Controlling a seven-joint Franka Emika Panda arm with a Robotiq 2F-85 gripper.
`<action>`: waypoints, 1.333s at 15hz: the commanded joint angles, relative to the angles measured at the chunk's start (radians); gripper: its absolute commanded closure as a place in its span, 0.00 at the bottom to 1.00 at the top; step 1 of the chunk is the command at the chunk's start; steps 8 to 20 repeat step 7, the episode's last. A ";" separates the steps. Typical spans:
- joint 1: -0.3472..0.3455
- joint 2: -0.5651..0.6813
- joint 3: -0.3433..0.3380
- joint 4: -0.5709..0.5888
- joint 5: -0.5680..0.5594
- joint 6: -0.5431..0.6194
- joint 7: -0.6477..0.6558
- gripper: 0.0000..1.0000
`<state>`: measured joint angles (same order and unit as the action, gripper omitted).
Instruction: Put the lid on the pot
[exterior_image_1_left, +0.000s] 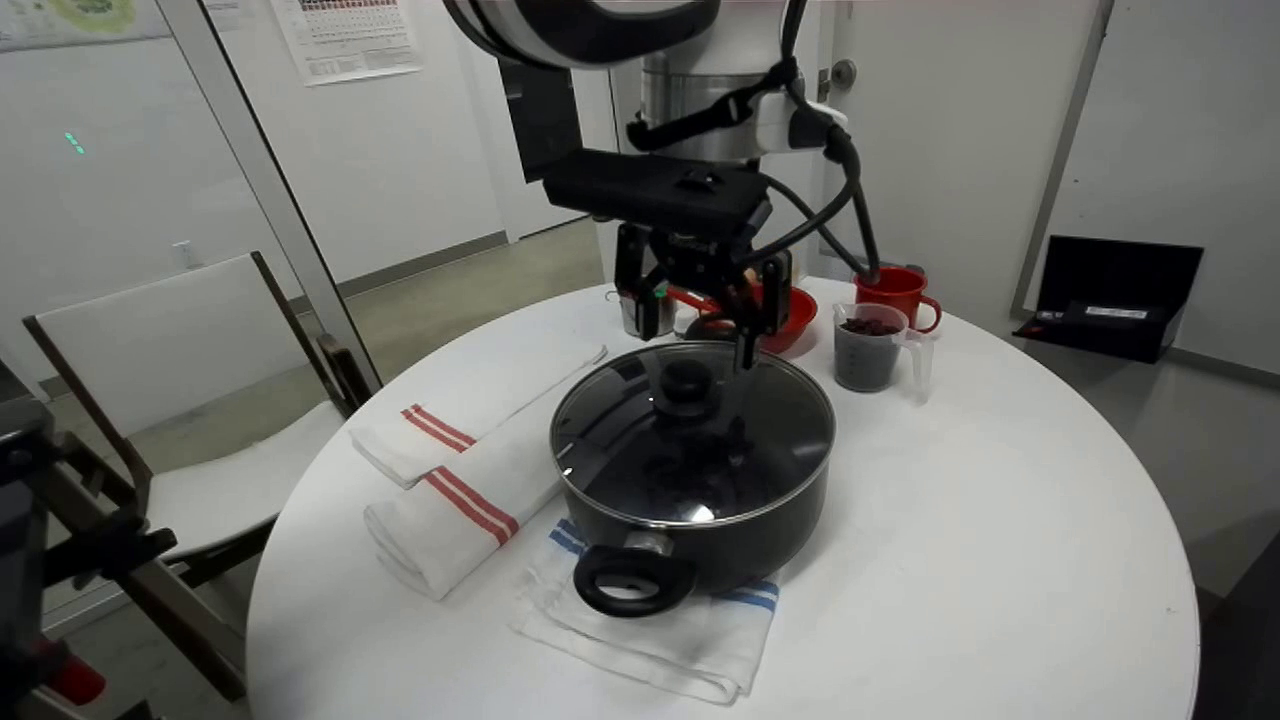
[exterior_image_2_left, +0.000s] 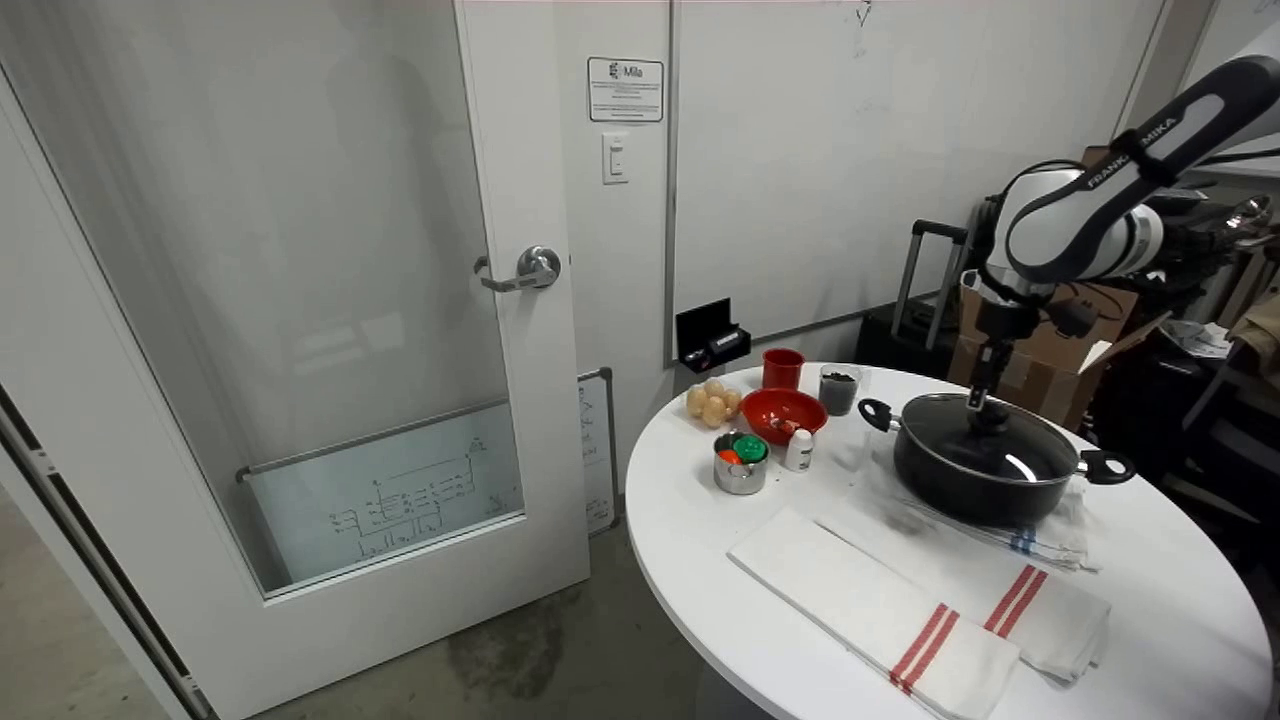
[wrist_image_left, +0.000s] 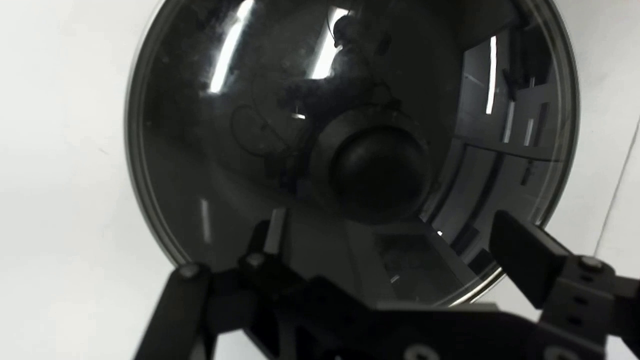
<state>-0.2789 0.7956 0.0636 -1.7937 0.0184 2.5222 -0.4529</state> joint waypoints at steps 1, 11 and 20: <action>0.047 -0.046 -0.046 -0.031 -0.054 0.014 0.039 0.00; 0.075 -0.098 -0.059 -0.064 -0.093 0.017 0.054 0.00; 0.075 -0.098 -0.059 -0.064 -0.093 0.017 0.054 0.00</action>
